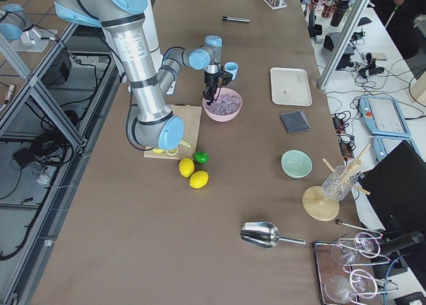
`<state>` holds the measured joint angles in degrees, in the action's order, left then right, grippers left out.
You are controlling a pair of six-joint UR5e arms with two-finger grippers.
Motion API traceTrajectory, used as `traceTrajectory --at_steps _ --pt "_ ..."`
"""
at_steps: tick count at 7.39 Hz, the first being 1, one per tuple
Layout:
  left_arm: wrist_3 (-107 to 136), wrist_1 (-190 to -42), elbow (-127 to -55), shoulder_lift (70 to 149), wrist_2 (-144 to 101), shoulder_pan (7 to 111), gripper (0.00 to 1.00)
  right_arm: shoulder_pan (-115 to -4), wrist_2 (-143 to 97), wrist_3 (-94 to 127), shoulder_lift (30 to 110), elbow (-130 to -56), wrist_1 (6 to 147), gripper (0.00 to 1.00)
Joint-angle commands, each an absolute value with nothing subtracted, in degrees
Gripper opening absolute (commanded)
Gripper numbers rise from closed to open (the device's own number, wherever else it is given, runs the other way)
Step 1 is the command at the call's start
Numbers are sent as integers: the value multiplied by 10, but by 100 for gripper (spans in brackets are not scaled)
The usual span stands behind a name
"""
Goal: Mash ice and strawberries in cup
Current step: 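Close the right gripper on an ice cube and lift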
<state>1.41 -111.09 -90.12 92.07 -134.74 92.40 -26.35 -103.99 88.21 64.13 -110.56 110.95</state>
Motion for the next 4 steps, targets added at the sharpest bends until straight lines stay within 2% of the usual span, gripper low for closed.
traceTrajectory --at_steps 1,4 --pt "14 -1111 -902 921 -1347 924 98 -263 -1040 878 640 -1107 1109 27" --pt "14 -1111 -902 919 -1347 924 98 -297 -1049 867 631 -1131 1132 27"
